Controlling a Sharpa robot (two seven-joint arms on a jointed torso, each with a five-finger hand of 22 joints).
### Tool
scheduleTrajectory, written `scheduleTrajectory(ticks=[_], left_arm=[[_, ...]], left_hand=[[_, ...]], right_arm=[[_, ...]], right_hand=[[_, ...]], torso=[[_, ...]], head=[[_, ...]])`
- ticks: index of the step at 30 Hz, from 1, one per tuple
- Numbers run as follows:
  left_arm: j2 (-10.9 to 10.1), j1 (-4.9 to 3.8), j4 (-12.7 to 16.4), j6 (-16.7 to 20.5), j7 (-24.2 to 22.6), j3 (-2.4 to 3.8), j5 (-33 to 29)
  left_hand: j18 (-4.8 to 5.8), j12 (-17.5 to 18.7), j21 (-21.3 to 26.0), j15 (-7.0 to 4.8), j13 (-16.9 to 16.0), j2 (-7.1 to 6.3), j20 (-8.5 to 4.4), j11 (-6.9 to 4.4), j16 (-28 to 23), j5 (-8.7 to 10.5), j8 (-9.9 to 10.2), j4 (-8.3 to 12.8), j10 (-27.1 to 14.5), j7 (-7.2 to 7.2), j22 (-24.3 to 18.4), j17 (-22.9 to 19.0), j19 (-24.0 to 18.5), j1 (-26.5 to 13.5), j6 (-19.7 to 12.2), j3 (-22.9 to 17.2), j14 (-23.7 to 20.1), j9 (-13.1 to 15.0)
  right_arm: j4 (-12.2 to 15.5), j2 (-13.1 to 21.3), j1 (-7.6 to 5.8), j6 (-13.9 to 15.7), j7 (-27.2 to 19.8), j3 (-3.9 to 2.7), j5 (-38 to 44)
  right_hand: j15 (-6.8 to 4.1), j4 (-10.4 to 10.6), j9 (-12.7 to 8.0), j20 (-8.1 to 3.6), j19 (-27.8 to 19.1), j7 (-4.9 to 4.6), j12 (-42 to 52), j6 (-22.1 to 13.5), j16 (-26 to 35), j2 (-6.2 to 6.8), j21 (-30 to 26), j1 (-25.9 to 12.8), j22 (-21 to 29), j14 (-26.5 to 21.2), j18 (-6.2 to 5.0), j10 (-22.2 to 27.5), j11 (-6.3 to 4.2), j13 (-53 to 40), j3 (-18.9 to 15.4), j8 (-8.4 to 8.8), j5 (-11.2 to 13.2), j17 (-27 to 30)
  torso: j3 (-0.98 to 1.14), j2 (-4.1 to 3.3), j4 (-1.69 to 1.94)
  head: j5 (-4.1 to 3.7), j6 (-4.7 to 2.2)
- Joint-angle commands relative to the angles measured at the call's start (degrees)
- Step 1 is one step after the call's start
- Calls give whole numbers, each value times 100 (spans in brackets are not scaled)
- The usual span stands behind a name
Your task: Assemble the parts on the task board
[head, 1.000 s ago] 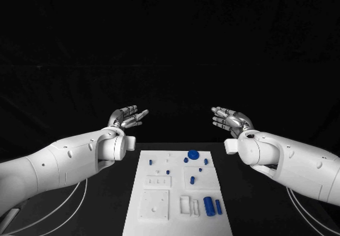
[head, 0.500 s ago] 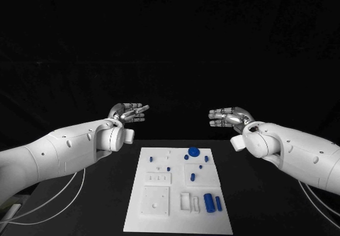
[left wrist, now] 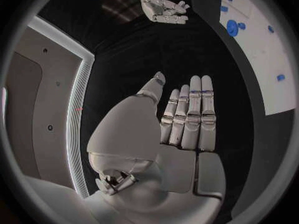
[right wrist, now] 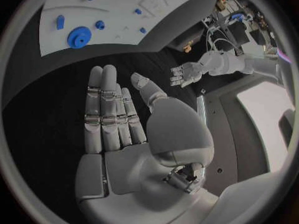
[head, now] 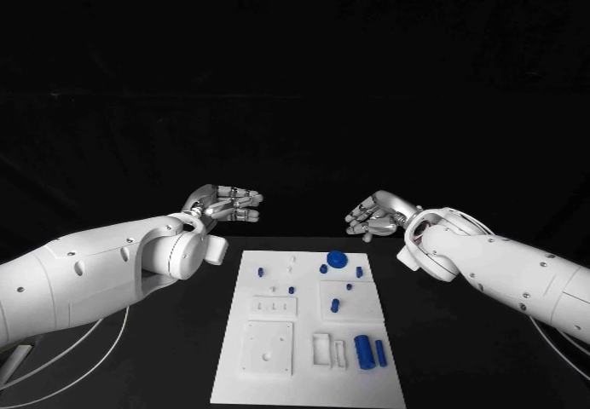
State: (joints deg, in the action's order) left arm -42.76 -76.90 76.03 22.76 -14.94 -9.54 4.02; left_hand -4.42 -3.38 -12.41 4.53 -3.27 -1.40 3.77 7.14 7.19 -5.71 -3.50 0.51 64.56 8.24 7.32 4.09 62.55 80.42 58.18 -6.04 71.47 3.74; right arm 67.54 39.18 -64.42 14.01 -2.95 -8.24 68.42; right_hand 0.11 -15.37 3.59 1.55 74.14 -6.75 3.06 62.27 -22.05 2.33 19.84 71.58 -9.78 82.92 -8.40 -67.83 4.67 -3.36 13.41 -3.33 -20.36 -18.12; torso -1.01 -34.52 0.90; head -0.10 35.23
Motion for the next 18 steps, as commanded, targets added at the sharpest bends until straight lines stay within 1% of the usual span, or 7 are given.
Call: scheduleTrajectory(ticks=[1, 3, 5, 6, 11, 15, 18], left_arm=[[-138, -33, 334, -201, 6, 3, 193], [-214, -41, 496, -206, -9, 4, 194], [-293, -50, 653, -216, -23, 5, 193], [-332, -54, 724, -220, -30, 6, 192], [-481, -77, 968, -245, -41, 15, 187], [-563, -112, 1111, -258, -47, 26, 184], [-604, -139, 1194, -263, -48, 31, 183]], left_hand=[[65, -5, -52, 18, -5, -14, -3, 3, -31, -7, -7, 44, -71, 19, 18, 0, -56, -76, -37, 24, 50, -4], [61, -8, -82, 16, -6, -17, -3, 7, -26, 3, -8, 70, -89, 26, 28, 2, -63, -99, -50, 60, 69, -3], [60, -6, -105, 17, -5, -10, -1, 9, -28, 4, -7, 92, -98, 26, 35, 1, -74, -115, -53, 85, 68, -4], [60, -8, -115, 18, -6, 1, 0, 10, -28, 8, -9, 103, -103, 27, 36, 2, -84, -127, -55, 98, 70, -3], [60, -6, -119, 19, -5, -3, 2, 12, -29, 10, -8, 106, -105, 27, 37, 2, -85, -137, -55, 107, 68, -3], [58, -6, -142, 20, -5, 13, 3, 13, -27, 14, -7, 133, -110, 28, 39, 2, -96, -158, -57, 132, 69, -4], [57, -6, -151, 23, -6, 16, 5, 17, -28, 14, -7, 150, -124, 30, 38, 2, -102, -165, -60, 143, 66, -4]], right_arm=[[117, -6, -2, -69, 295, -4, 1697], [160, -29, -2, -76, 351, -5, 2010], [199, -64, -1, -78, 412, -5, 2327], [221, -82, 0, -76, 446, -5, 2481], [296, -172, 18, -32, 611, -6, 3101], [321, -235, 66, -18, 726, -6, 3494], [342, -263, 100, -5, 805, -6, 3696]], right_hand=[[-143, -101, 6, -396, 680, 81, 29, 111, -2156, 246, 1235, -55, -910, 32, -17, -103, -78, -7, 154, -8, 91, -1595], [-137, -86, 11, -404, 809, 69, 26, 129, -2299, 256, 1388, -68, -1034, 97, 24, -91, -64, -8, 195, -21, 130, -1660], [-141, -82, 13, -415, 852, 79, 21, 135, -2444, 284, 1555, -75, -1210, 59, 40, -46, -54, -8, 255, -24, 156, -1713], [-121, -80, 12, -401, 852, 81, 27, 136, -2501, 300, 1636, -67, -1308, 45, 85, -18, -50, -9, 284, -21, 170, -1715], [-105, -82, 13, -392, 780, 87, 23, 151, -2610, 366, 1753, -17, -1535, 17, 79, 5, -39, -7, 422, -22, 371, -1668], [-91, -73, 12, -376, 730, 89, 23, 170, -2671, 457, 1787, 1, -1724, 5, 58, 44, -26, -6, 574, -23, 491, -1594], [-83, -63, 11, -366, 732, 91, 24, 166, -2710, 477, 1778, 13, -1797, 4, 51, 56, -21, -6, 582, -23, 603, -1573]], torso=[[-40, -220, 92], [-47, -283, 133], [-45, -338, 170], [-45, -363, 182], [-46, -493, 244], [-54, -565, 299], [-56, -611, 324]], head=[[-63, -75], [-106, -88], [-134, -76], [-143, -76], [-190, -103], [-207, -108], [-212, -111]])
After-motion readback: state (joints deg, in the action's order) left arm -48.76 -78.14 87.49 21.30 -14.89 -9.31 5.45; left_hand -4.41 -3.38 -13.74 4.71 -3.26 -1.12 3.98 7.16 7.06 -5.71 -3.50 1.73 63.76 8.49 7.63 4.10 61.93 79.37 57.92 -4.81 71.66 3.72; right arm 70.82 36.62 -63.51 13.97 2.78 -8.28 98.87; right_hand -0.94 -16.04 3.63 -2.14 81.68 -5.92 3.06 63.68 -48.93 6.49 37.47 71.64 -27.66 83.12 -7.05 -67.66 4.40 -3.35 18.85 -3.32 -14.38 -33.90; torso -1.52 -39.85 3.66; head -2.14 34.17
